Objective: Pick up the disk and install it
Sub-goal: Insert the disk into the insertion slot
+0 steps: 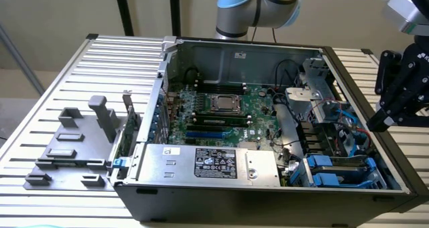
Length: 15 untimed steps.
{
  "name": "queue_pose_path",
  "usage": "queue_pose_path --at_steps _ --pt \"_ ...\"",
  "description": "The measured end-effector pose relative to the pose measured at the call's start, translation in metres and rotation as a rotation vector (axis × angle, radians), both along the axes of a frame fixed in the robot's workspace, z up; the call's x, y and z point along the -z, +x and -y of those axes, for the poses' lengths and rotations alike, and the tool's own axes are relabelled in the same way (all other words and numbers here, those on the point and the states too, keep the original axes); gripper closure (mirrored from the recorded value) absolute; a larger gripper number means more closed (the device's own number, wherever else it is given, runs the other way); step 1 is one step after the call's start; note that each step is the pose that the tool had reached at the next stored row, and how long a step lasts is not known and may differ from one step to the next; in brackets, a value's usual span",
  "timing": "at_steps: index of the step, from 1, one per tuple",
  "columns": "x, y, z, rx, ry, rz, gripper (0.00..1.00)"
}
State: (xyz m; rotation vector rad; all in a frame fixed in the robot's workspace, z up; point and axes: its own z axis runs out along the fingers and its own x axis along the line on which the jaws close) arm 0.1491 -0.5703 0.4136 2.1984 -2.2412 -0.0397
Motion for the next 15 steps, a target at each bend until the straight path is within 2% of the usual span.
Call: queue_pose_path --at_steps 8,13,15 --pt "0.0130 0.011 -0.0069 -0.009 -0.0008 0.0063 0.87" --pt "0.0222 0.012 -0.0114 -0.022 -0.0045 0.0106 0.87" --pt "0.0254 0.012 -0.0129 -0.028 -0.0078 0.0133 0.87"
